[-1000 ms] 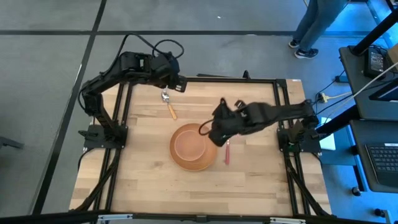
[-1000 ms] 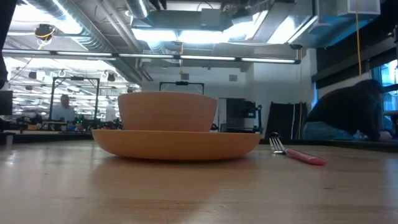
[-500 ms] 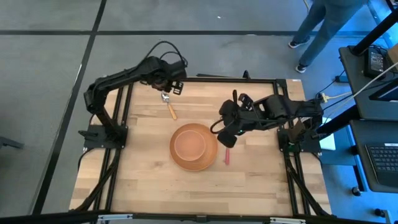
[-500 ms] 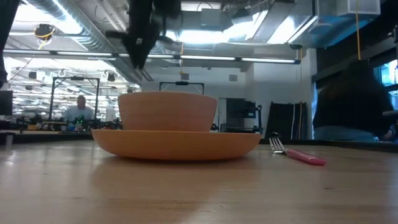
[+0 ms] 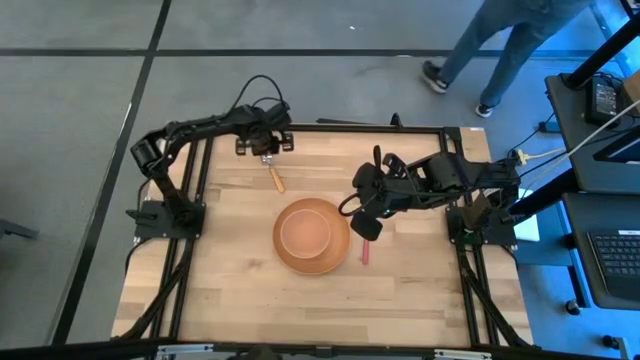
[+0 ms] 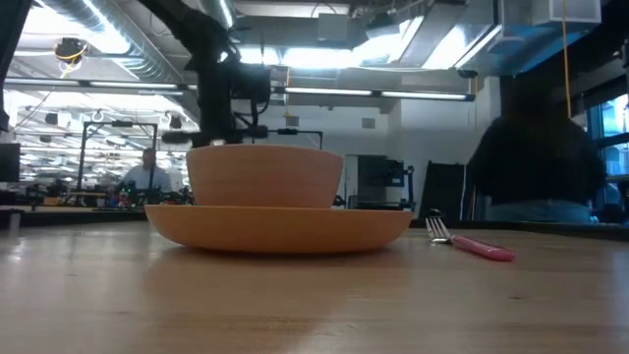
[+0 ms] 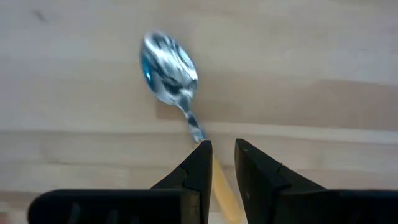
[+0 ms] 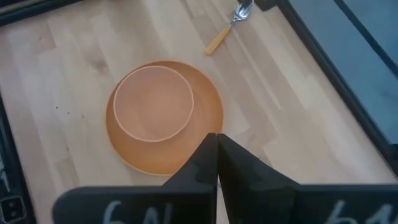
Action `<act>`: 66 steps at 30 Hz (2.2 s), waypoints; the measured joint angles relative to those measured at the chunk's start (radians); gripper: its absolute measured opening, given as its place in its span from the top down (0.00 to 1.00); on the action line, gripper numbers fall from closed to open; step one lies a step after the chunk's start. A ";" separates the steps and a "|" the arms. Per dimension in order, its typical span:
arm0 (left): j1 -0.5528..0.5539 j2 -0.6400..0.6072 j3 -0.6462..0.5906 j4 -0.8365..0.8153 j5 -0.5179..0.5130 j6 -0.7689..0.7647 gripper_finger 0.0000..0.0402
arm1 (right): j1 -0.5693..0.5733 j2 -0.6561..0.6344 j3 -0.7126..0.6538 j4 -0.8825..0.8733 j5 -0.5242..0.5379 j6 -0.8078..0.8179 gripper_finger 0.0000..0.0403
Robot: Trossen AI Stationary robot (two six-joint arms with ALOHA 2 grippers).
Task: Set table place
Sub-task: Put the light yellow spoon into the orange bowl
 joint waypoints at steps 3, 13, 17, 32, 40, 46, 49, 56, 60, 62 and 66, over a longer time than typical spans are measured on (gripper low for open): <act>-0.012 0.000 -0.059 0.060 0.039 -0.044 0.84 | 0.000 0.000 0.000 0.000 0.000 -0.036 0.97; -0.106 0.000 -0.135 0.077 0.050 -0.148 0.84 | -0.003 0.000 0.000 0.000 0.026 -0.082 0.97; -0.123 0.000 -0.135 0.086 0.006 -0.166 0.84 | -0.003 0.000 0.000 0.000 0.026 -0.098 0.97; -0.117 0.007 -0.135 0.152 0.002 -0.232 0.84 | -0.003 0.000 0.000 0.000 0.026 -0.102 0.97; -0.124 0.069 -0.136 0.196 0.038 -0.227 0.84 | 0.000 -0.001 0.000 0.001 0.026 -0.102 0.97; -0.126 0.079 -0.136 0.205 0.037 -0.253 0.84 | 0.012 -0.001 0.000 0.001 0.026 -0.101 0.97; -0.126 0.079 -0.136 0.190 0.037 -0.266 0.84 | 0.019 -0.001 0.000 0.001 0.026 -0.101 0.97; -0.145 0.079 -0.136 0.107 0.001 -0.326 0.84 | 0.023 -0.001 0.000 0.001 0.026 -0.101 0.97; -0.153 0.079 -0.136 0.101 -0.008 -0.340 0.84 | 0.023 -0.001 0.000 0.001 0.026 -0.124 0.97; -0.151 0.079 -0.136 0.104 -0.014 -0.360 0.84 | 0.023 -0.001 0.000 0.001 0.026 -0.125 0.97; -0.148 0.079 -0.136 0.104 -0.032 -0.365 0.84 | 0.023 -0.001 0.000 0.001 0.026 -0.125 0.97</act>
